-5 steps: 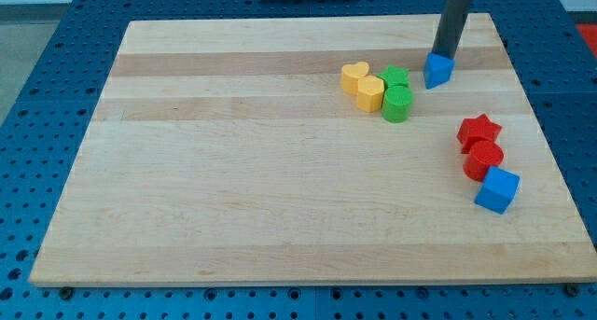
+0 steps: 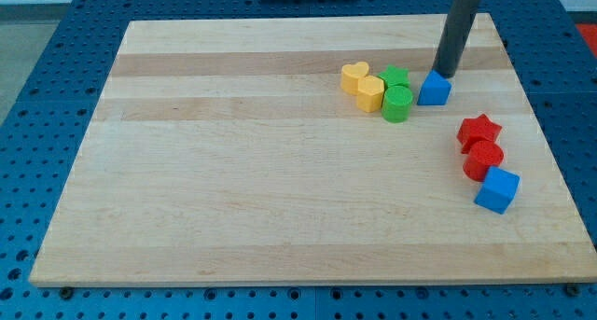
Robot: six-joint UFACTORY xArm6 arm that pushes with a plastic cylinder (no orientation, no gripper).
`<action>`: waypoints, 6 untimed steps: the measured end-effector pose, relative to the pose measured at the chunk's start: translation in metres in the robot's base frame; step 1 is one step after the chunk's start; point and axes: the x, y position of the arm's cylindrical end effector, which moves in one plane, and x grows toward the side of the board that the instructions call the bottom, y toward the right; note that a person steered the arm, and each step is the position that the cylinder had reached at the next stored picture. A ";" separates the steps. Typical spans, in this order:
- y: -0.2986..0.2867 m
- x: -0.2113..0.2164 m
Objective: Slide the red star towards the bottom left
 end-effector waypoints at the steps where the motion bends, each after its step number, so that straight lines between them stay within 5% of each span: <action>1: -0.007 -0.001; 3: -0.030 0.000; 6: -0.027 0.054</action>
